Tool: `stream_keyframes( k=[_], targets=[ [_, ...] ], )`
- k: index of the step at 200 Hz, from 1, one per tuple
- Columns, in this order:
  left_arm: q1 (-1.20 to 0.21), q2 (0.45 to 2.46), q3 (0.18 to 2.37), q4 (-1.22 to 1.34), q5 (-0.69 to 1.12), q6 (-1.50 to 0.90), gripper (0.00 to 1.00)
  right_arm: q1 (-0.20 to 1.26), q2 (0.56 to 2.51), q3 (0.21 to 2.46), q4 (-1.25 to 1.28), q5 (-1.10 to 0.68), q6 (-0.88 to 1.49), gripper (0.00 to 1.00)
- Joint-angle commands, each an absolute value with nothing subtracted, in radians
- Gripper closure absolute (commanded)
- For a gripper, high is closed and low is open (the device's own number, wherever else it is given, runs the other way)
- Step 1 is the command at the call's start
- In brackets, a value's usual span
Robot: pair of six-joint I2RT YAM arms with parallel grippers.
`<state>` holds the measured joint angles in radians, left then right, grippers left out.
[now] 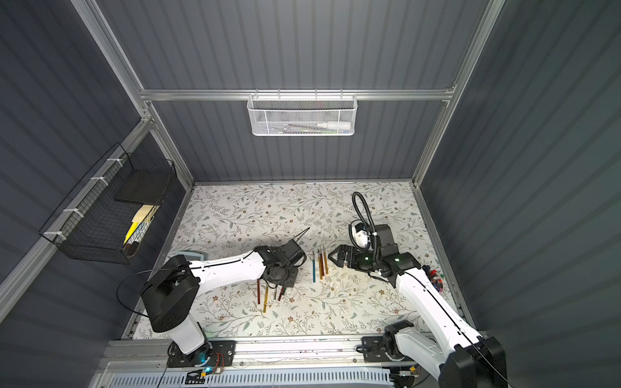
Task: Remove protective caps from carving knives
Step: Pick up the carving knife from the center of the board.
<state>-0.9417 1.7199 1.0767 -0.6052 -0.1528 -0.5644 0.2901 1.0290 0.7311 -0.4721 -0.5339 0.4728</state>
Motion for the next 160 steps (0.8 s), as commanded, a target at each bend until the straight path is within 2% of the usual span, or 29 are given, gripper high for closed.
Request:
stream_keyframes(
  k=[1, 50, 160],
  targets=[
    [-0.937, 1.742, 1.100, -0.604, -0.149, -0.543, 0.78, 0.296, 1.036, 0.734, -0.473, -0.525, 0.457, 0.01],
    [-0.937, 1.759, 1.100, -0.586, -0.153, -0.543, 0.83, 0.296, 1.032, 0.734, -0.476, -0.518, 0.458, 0.01],
    [-0.936, 1.791, 1.100, -0.594, -0.187, -0.534, 0.83, 0.296, 1.026, 0.730, -0.479, -0.509, 0.463, 0.01]
  ],
)
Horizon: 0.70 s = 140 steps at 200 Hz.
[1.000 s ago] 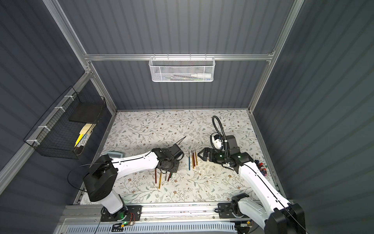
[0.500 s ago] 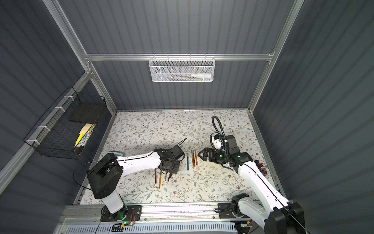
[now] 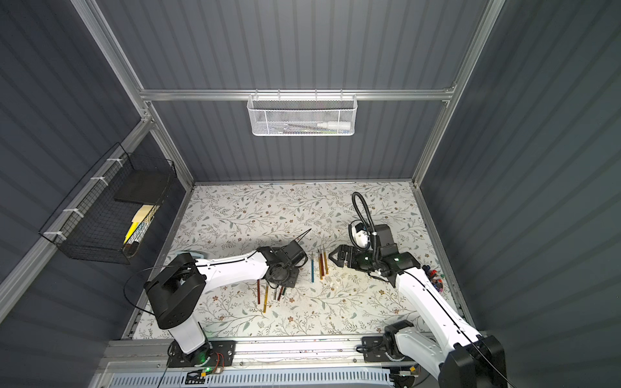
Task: Remove protective caps from carving knives
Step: Pick up the carving knife from the center of the board.
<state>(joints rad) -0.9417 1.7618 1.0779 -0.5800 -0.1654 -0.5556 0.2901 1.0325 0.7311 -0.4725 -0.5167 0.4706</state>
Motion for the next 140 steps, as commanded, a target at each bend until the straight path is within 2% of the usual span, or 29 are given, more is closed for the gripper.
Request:
stream_keyframes(
  k=[1, 124, 140],
  targets=[
    [-0.936, 1.791, 1.100, -0.594, -0.187, -0.534, 0.83, 0.296, 1.026, 0.730, -0.479, -0.509, 0.462, 0.01],
    [-0.936, 1.866, 1.141, -0.682, -0.232, -0.495, 0.84, 0.296, 1.019, 0.731, -0.486, -0.497, 0.463, 0.01],
    [-0.936, 1.874, 1.146, -0.696, -0.233, -0.490, 0.87, 0.296, 1.020, 0.731, -0.485, -0.497, 0.463, 0.01]
  ],
)
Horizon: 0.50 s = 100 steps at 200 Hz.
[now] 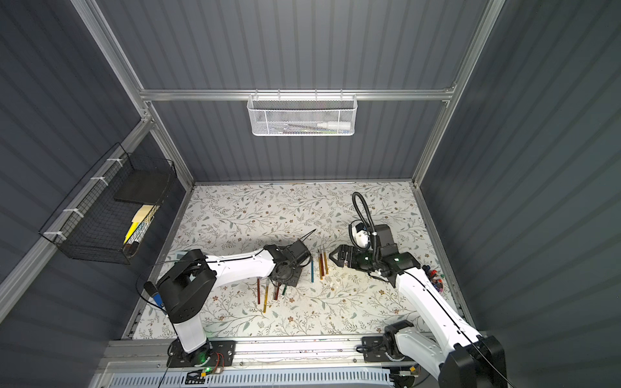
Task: Remove protective caps from carving knives
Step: Pick up the carving knife from the center of the board.
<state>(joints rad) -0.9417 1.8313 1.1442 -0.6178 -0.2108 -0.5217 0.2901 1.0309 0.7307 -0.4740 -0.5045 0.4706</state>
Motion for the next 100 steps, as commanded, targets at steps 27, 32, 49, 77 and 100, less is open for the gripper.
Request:
stream_keyframes(
  k=[27, 32, 49, 77, 100],
  targets=[
    [-0.936, 1.867, 1.144, -0.693, -0.234, -0.490, 0.93, 0.296, 1.023, 0.729, -0.485, -0.493, 0.466, 0.01],
    [-0.937, 1.862, 1.144, -0.689, -0.229, -0.489, 0.94, 0.296, 1.025, 0.729, -0.485, -0.490, 0.468, 0.01],
    [-0.937, 1.837, 1.149, -0.668, -0.202, -0.485, 0.94, 0.296, 1.029, 0.726, -0.485, -0.463, 0.485, 0.01],
    [-0.936, 1.785, 1.157, -0.632, -0.154, -0.492, 0.95, 0.296, 1.035, 0.739, -0.482, -0.411, 0.535, 0.02],
    [-0.926, 1.730, 1.137, -0.546, -0.069, -0.507, 0.95, 0.296, 1.040, 0.725, -0.413, -0.462, 0.583, 0.04]
  ],
)
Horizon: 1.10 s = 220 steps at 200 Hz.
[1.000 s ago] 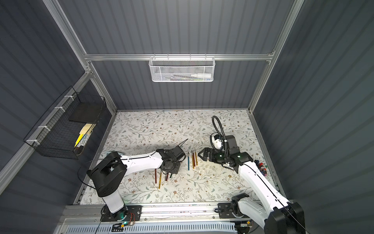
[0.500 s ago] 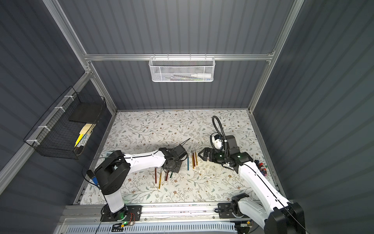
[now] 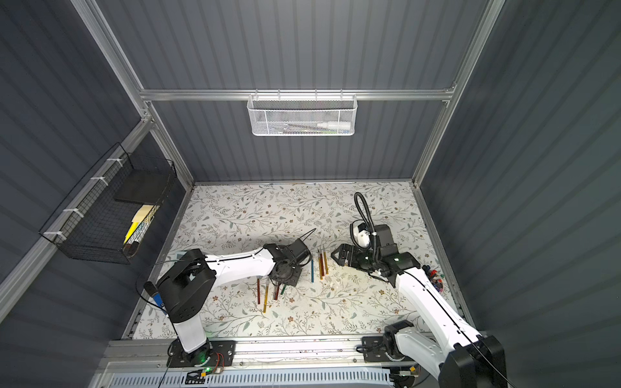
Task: Remove protective caps from carving knives
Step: Pick up the carving knife from the center of the board.
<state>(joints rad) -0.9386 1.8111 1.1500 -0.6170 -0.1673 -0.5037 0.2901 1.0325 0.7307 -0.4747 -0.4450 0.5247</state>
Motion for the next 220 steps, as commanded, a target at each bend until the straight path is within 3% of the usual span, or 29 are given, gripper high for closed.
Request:
stream_keyframes(
  k=[1, 98, 149, 220],
  targets=[
    [-0.926, 1.730, 1.136, -0.541, -0.064, -0.507, 0.95, 0.296, 1.040, 0.725, -0.410, -0.466, 0.584, 0.04],
    [-0.826, 1.599, 0.992, -0.151, 0.375, -0.577, 0.95, 0.385, 1.166, 0.673, -0.123, -0.579, 0.717, 0.16],
    [-0.827, 1.603, 0.968, -0.083, 0.448, -0.584, 0.95, 0.459, 1.322, 0.698, -0.003, -0.529, 0.774, 0.25],
    [-0.826, 1.618, 0.953, -0.061, 0.467, -0.586, 0.95, 0.463, 1.398, 0.712, 0.042, -0.483, 0.788, 0.41]
  ],
)
